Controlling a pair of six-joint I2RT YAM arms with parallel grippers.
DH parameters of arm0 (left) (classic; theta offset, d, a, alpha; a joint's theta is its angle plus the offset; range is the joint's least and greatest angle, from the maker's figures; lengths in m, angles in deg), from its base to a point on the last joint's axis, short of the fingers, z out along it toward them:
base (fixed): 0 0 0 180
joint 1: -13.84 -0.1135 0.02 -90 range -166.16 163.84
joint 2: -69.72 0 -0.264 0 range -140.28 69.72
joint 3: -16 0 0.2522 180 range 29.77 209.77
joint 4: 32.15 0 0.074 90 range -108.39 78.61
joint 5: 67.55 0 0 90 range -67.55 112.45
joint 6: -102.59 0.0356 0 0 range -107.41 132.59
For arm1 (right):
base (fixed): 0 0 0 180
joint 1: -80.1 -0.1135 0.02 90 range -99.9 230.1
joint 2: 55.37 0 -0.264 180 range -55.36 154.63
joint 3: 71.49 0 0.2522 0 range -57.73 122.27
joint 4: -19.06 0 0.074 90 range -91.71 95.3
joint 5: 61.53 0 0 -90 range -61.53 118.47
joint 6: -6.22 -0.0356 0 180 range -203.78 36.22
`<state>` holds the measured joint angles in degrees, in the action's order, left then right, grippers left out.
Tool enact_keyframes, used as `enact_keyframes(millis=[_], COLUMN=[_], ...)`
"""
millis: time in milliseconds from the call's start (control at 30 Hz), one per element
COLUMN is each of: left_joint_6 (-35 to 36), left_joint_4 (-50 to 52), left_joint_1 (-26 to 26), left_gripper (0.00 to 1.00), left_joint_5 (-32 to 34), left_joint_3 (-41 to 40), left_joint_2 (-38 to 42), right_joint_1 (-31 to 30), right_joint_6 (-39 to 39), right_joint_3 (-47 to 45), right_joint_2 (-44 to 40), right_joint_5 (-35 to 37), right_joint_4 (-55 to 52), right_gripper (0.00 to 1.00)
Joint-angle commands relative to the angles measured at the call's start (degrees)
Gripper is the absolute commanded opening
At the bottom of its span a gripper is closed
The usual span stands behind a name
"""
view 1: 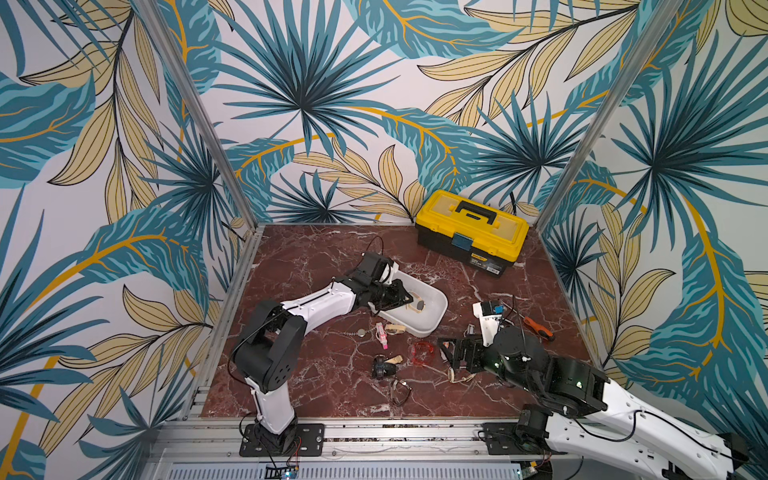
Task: Put the watch into the storage box
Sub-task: Place the watch in the storage box.
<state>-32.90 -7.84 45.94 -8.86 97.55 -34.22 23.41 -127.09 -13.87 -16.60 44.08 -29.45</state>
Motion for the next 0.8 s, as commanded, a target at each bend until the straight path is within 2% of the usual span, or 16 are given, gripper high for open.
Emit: enact_keyframes(millis=[0, 400, 767], left_joint_6=[-0.97, -2.14, -0.5], left_joint_4=[-3.03, -7.46, -2.38], left_joint_1=[0.4, 1.21, 2.26], left_gripper=[0.16, 0.17, 0.21], left_joint_5=[-0.68, -1.02, -0.33], left_joint_3=[2.5, 5.15, 9.95], left_joint_2=[-2.24, -8.83, -11.92], right_joint_1=[-0.27, -0.27, 0.38], right_joint_6=[0.86, 1.3, 1.39], right_joint_3=[0.87, 0.37, 1.86], right_joint_2=[-0.47, 2.3, 7.29], right_joint_5=[1.75, 2.58, 1.17], right_joint_4=[-1.65, -0.27, 2.29], right_gripper=[1.0, 1.0, 1.0])
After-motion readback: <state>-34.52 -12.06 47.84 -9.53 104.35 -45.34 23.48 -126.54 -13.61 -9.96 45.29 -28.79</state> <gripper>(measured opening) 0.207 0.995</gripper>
